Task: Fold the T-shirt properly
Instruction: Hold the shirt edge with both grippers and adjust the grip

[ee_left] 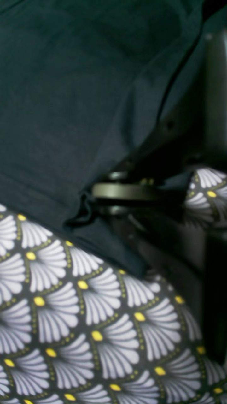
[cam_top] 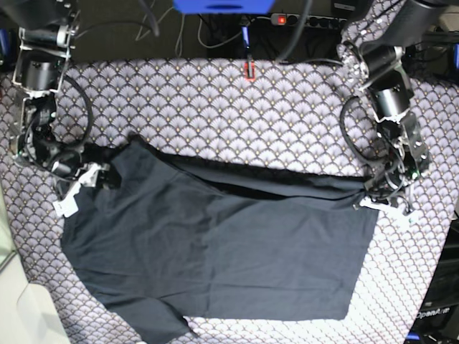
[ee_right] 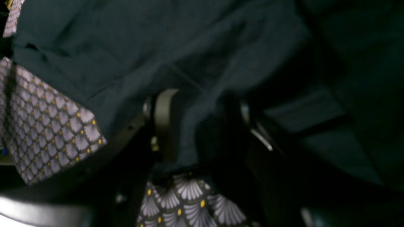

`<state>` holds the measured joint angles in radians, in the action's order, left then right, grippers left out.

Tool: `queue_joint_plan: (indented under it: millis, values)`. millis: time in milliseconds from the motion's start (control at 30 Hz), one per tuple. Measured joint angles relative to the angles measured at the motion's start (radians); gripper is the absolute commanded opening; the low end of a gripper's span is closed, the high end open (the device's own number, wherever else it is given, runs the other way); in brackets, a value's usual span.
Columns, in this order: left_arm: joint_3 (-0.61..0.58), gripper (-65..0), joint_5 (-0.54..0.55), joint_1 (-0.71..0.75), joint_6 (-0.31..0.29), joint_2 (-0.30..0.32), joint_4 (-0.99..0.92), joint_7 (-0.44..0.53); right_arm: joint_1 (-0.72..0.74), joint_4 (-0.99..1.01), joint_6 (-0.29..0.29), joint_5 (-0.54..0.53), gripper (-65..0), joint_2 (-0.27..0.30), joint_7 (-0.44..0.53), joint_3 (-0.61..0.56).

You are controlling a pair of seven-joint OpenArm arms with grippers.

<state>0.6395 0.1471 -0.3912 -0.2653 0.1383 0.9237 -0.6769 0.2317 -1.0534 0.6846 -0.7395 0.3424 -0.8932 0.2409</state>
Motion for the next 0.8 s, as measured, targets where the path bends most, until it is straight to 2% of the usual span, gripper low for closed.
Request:
queue_joint_plan:
  millis: [200,300,467,700,800]
  values:
    - [0.0,-65.0,0.001,0.006,-0.001,0.0,-0.001,0.001,0.003,0.0,0.0,0.0,-58.4,0.001,0.037,-0.089]
    - [0.0,-65.0,0.004,0.014,-0.001,-0.006,0.001,0.01,0.0,0.001,0.0,0.0,-65.0,-0.002,0.04,-0.111]
    - [0.0,-65.0,0.005,0.018,0.0,-0.009,0.003,0.013,0.0,-0.001,0.0,0.0,-65.0,0.011,0.04,-0.132]
    - [0.0,-65.0,0.011,0.023,-0.007,-0.009,0.004,0.016,0.009,-0.002,0.0,-0.001,-64.7,0.068,0.022,-0.157]
    - [0.0,-65.0,0.011,0.023,-0.007,-0.008,0.004,0.015,0.011,-0.002,0.0,0.0,-59.8,0.079,-0.005,-0.161]
